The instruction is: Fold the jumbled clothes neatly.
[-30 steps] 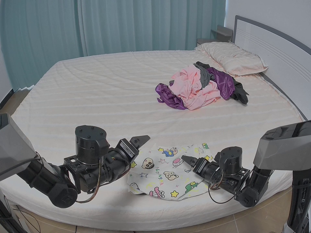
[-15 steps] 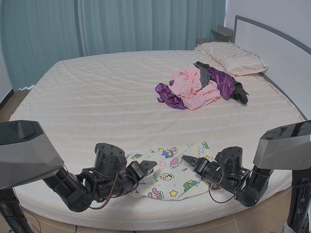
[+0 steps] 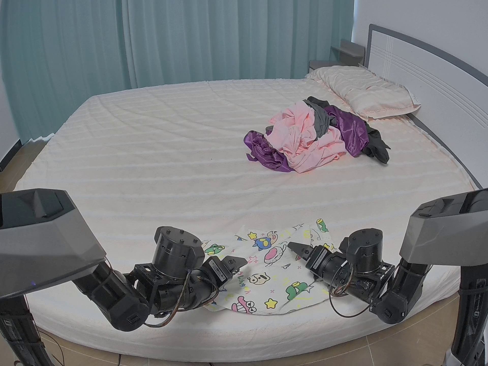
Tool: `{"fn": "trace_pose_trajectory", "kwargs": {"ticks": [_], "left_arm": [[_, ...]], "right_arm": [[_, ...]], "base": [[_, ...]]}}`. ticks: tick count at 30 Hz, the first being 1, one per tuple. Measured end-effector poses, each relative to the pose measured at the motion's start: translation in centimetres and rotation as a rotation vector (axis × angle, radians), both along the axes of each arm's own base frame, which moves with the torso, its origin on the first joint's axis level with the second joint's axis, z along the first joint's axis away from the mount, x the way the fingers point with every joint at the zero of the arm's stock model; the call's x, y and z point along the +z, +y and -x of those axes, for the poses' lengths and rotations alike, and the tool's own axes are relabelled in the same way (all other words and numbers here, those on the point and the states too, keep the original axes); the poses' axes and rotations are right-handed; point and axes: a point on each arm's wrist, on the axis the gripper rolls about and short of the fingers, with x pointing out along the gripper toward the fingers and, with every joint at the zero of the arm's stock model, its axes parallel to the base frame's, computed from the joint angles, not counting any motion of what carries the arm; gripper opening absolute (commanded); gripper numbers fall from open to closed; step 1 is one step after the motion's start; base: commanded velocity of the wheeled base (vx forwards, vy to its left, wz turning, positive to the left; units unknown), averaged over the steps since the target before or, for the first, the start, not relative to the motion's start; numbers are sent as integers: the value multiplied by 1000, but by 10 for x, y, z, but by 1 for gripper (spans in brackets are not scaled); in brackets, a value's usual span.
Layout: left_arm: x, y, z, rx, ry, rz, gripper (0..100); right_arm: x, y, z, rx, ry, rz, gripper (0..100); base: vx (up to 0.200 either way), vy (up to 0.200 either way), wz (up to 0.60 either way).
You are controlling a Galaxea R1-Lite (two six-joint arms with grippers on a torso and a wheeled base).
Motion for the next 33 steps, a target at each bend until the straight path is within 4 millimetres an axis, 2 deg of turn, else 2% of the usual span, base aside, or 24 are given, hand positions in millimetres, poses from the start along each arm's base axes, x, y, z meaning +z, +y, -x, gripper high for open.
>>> {"fn": "trace_pose_trajectory", "kwargs": {"ticks": [5, 12, 16, 25, 33], "left_arm": [[20, 3, 4, 3, -50, 36, 100], [58, 16, 7, 32, -173, 71, 100], [75, 23, 10, 48, -260, 34, 100], [106, 50, 30, 122, -382, 11, 100], [126, 86, 66, 208, -523, -116, 100]], "right_arm": [[15, -5, 0, -12, -45, -2, 100], [45, -26, -1, -42, -148, 49, 100], [57, -36, 6, -40, -190, 95, 100], [83, -57, 37, -87, -255, 161, 100], [103, -85, 87, -121, -318, 248, 100]], "base": [[0, 0, 0], [0, 0, 0], [0, 0, 0], [0, 0, 0], [0, 0, 0]]}}
